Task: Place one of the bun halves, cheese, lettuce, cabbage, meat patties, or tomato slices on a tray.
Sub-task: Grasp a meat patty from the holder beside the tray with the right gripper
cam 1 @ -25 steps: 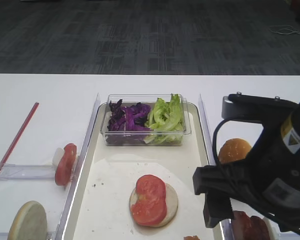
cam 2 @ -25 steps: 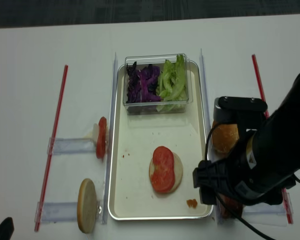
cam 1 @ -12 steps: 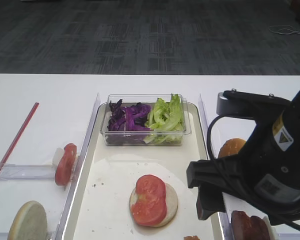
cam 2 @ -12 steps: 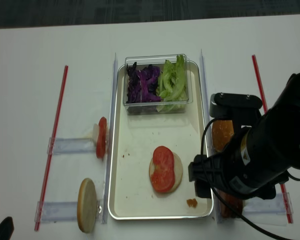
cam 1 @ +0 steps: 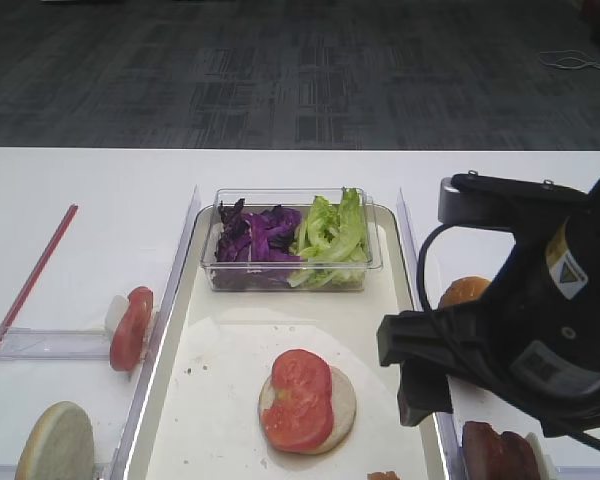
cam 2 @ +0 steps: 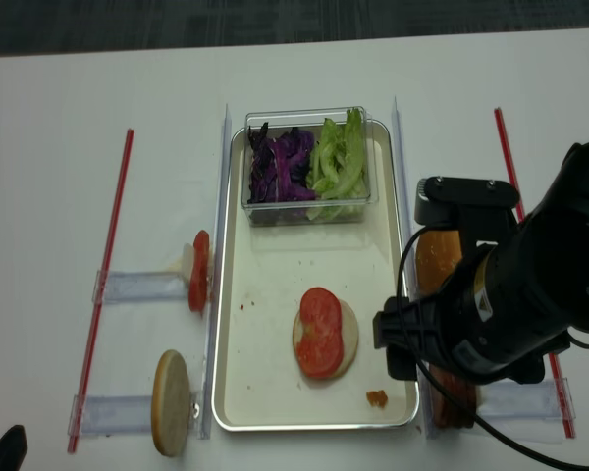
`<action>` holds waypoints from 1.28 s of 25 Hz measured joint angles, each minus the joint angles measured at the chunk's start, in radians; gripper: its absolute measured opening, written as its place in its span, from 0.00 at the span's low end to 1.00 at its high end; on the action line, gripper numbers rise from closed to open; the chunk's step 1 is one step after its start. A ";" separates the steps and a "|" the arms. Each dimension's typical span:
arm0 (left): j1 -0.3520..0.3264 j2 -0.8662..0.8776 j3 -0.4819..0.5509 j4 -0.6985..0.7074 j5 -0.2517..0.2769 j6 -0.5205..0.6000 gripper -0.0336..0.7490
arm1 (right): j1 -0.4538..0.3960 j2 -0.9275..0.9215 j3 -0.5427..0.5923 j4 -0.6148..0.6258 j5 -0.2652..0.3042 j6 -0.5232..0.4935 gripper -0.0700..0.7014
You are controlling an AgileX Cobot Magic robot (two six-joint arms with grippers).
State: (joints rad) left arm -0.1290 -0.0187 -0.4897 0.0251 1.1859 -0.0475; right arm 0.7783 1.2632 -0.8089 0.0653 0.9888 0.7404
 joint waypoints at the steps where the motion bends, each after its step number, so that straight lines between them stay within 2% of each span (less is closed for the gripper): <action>1: 0.000 0.000 0.000 0.000 0.000 0.000 0.49 | 0.000 0.001 0.000 0.000 -0.008 0.003 0.97; 4: 0.000 0.000 0.000 0.000 0.000 0.000 0.49 | 0.000 0.005 0.000 -0.002 -0.028 0.003 0.97; 32: 0.000 0.000 0.000 0.000 0.000 0.000 0.49 | 0.000 0.174 0.000 0.004 -0.071 0.005 0.97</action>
State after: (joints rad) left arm -0.1290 -0.0187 -0.4897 0.0251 1.1859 -0.0475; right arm 0.7783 1.4371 -0.8089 0.0694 0.9182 0.7458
